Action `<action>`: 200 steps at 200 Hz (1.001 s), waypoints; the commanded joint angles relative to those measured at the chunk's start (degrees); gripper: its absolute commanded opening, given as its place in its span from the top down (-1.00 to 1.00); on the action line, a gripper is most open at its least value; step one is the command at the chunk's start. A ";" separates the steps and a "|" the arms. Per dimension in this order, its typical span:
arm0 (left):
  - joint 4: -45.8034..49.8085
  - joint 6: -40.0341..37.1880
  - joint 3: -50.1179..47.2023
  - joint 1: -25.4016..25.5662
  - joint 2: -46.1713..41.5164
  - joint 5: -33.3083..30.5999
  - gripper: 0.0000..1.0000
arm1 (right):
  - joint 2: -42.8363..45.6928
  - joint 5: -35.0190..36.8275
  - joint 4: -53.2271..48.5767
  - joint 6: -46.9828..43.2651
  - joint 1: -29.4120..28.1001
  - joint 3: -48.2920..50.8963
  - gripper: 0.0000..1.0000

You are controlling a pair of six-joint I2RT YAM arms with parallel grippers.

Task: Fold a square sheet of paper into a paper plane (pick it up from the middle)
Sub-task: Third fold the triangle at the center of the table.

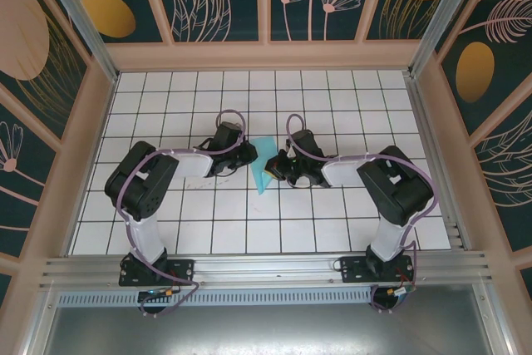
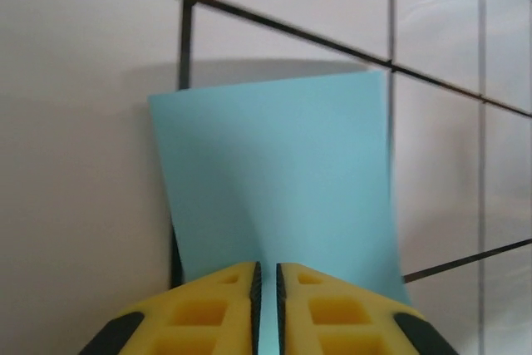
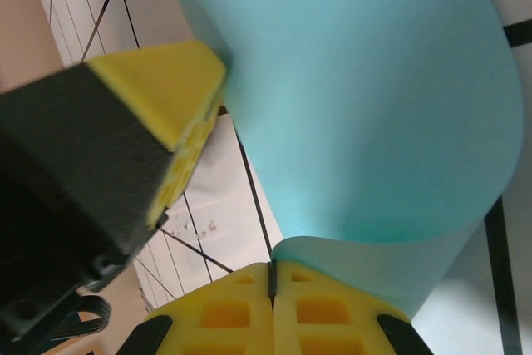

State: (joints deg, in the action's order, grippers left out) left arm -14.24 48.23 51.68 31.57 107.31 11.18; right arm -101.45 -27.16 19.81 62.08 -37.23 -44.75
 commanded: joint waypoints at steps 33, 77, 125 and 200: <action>3.25 -0.83 1.14 0.15 1.93 -1.78 0.81 | -2.27 -2.71 6.00 0.89 -0.38 -1.34 1.00; 3.53 -1.12 1.28 0.13 2.38 -1.64 0.83 | -3.50 -3.17 6.28 0.49 -0.34 -1.96 1.00; 3.53 -1.29 1.41 0.16 2.56 -1.34 0.84 | -4.84 -3.78 6.63 0.02 -0.39 -2.96 1.00; 3.45 -1.45 1.49 0.15 2.73 -0.72 0.85 | -6.66 -4.59 5.85 -1.04 -0.82 -4.80 1.00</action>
State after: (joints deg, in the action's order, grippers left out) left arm -12.99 48.03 52.45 31.57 108.20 10.26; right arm -107.22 -30.41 24.27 61.87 -37.60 -47.68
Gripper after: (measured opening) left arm 0.082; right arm 0.046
